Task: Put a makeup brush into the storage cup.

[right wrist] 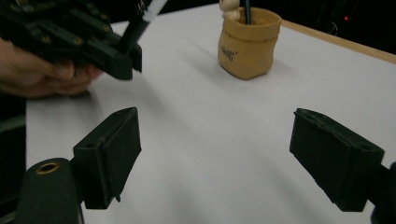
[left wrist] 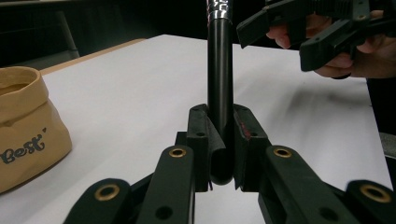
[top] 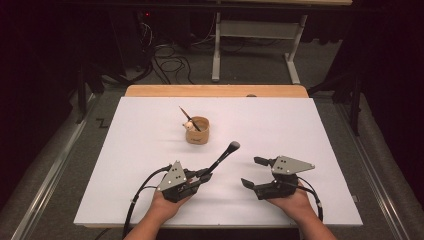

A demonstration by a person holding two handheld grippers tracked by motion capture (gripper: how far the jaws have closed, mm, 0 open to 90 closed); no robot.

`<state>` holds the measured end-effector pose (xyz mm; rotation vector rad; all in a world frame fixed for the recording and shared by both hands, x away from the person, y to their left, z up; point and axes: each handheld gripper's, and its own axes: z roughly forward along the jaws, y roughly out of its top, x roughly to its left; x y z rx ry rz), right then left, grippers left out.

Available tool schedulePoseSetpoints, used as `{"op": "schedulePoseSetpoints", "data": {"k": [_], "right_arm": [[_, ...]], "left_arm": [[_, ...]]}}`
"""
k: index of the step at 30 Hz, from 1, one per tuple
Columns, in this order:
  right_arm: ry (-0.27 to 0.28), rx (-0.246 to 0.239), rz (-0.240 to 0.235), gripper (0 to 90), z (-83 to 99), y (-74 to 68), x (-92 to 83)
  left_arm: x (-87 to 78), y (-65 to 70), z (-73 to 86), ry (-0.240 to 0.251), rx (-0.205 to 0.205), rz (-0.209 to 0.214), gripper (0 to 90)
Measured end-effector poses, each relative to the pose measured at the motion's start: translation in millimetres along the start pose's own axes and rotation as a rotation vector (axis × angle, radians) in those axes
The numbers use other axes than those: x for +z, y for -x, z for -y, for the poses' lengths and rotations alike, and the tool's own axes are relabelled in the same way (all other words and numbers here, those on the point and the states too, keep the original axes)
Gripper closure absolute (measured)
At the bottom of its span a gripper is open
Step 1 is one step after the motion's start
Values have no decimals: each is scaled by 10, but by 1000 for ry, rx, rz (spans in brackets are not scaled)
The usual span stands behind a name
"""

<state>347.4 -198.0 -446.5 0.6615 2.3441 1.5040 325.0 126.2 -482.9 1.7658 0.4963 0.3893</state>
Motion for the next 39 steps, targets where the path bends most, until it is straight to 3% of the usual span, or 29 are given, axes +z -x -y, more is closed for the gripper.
{"op": "schedulePoseSetpoints", "data": {"k": [2,6,18,33,39], "right_arm": [[41,16,-11,174,-17,-8,2],[73,33,-21,175,-41,-13,24],[116,50,-73,226,-117,-151,259],[164,90,-132,424,-212,-244,409],[188,138,-161,491,-241,-217,468]], "left_arm": [[11,16,-6,12,-2,8,793],[41,35,-14,20,-4,16,793],[57,17,-30,30,-3,18,793],[84,28,-20,11,6,23,793],[97,59,-18,4,19,29,793]]}}
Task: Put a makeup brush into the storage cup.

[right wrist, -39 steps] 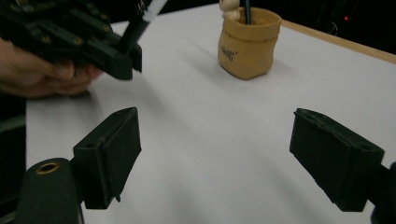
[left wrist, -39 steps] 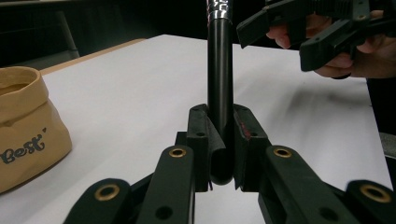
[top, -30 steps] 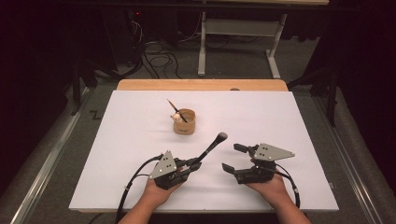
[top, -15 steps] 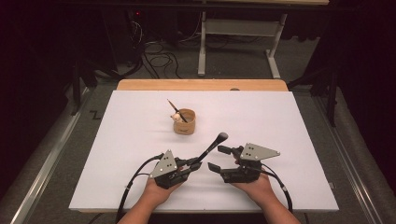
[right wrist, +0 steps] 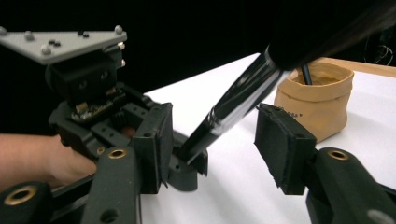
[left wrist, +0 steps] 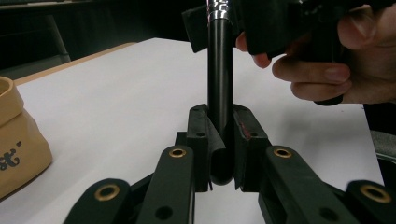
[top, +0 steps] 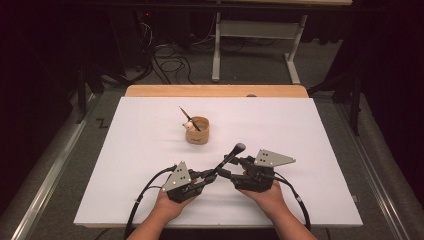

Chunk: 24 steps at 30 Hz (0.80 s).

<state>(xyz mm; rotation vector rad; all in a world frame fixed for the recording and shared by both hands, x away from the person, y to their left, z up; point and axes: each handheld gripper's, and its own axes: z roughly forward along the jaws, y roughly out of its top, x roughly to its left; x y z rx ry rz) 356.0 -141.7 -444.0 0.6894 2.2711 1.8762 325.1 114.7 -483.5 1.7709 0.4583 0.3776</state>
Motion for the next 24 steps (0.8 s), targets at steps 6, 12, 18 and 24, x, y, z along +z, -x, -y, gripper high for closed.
{"op": "schedulePoseSetpoints", "data": {"k": [6,12,18,24], "right_arm": [[24,18,-7,559,-14,0,-22],[35,35,-10,623,-16,12,-30],[37,35,-2,671,-13,8,-28],[36,34,0,700,-13,5,-33]], "left_arm": [[31,27,3,-7,13,5,792],[22,28,-2,-6,20,5,792],[19,35,-4,-6,22,7,792],[25,42,0,-14,32,4,791]]}}
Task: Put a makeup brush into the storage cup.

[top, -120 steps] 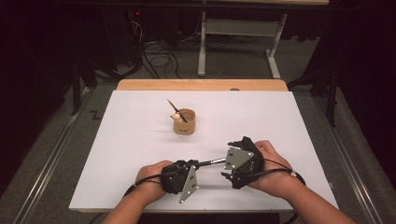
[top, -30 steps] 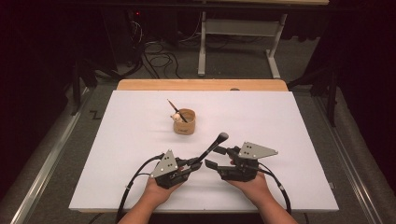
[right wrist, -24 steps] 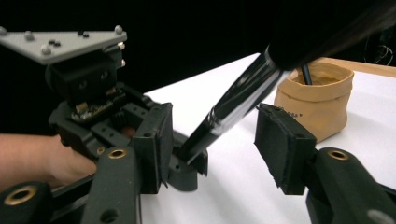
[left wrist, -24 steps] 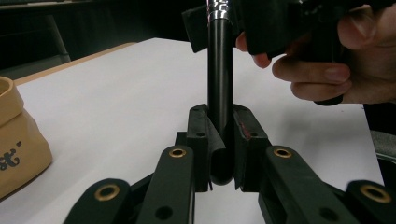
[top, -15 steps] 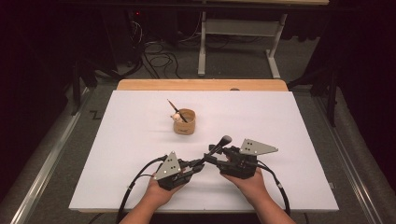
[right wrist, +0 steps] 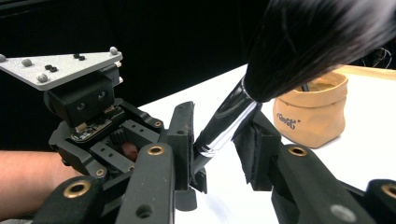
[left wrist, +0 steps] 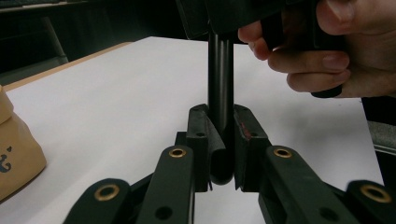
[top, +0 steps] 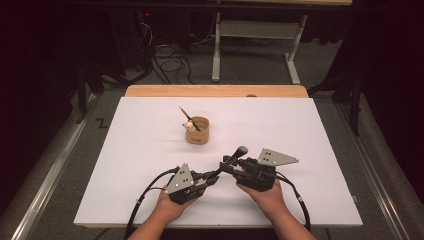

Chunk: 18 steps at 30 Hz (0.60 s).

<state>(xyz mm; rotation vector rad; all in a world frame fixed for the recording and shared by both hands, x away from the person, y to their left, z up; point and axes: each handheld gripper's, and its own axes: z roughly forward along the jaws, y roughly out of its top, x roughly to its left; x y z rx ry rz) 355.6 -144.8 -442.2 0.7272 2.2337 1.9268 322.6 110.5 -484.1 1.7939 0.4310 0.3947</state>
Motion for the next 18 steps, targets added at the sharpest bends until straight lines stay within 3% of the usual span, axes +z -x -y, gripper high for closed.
{"op": "schedulePoseSetpoints", "data": {"k": [15,18], "right_arm": [[1,25,-73,792,-6,-39,24],[-2,12,-63,795,-5,-53,26]], "left_arm": [[13,3,5,-21,4,-16,768],[21,-3,4,-24,-14,-19,667]]}}
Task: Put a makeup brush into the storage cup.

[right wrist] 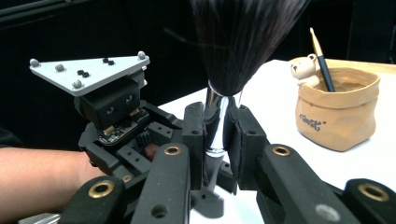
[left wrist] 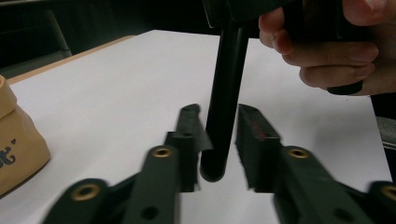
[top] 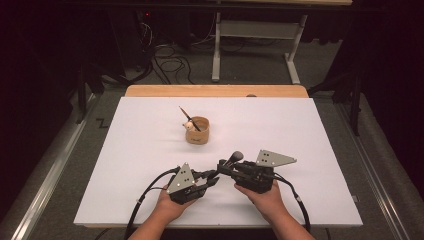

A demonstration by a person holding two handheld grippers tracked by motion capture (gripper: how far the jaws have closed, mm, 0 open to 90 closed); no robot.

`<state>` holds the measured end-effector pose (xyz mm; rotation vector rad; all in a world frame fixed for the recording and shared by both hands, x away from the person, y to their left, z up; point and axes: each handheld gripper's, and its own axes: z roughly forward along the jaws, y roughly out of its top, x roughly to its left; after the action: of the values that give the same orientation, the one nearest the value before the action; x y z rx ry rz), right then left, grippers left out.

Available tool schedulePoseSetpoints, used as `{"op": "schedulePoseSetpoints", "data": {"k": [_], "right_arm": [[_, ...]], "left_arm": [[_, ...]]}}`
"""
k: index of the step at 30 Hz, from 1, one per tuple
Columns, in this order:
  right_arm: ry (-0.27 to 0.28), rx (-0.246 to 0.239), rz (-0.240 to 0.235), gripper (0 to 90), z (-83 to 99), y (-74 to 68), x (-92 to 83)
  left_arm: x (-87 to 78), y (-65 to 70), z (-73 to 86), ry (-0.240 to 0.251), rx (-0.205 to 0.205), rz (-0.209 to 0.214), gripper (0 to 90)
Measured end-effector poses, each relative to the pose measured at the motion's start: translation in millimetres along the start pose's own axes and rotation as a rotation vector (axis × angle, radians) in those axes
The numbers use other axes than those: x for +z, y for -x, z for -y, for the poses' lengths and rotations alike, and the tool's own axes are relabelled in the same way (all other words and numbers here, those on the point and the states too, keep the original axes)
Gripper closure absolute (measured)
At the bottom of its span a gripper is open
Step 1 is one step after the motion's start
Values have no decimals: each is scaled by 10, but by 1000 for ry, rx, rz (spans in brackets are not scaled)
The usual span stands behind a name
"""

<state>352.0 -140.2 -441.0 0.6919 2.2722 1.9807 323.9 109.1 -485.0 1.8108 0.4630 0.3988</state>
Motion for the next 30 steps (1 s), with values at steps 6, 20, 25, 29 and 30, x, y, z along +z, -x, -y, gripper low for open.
{"op": "schedulePoseSetpoints", "data": {"k": [6,20,25,29,30], "right_arm": [[2,-15,16,794,-9,4,-22],[13,-11,56,794,-10,56,-110],[9,-19,69,794,4,74,-145],[9,-30,79,794,8,83,-175],[10,-30,83,793,9,87,-187]], "left_arm": [[-10,-9,-12,-17,-20,-15,508],[-44,-85,-6,-53,-61,-70,282],[-75,-143,5,-67,-89,-102,169],[-123,-187,21,-64,-102,-125,146],[-133,-203,24,-68,-110,-126,139]]}}
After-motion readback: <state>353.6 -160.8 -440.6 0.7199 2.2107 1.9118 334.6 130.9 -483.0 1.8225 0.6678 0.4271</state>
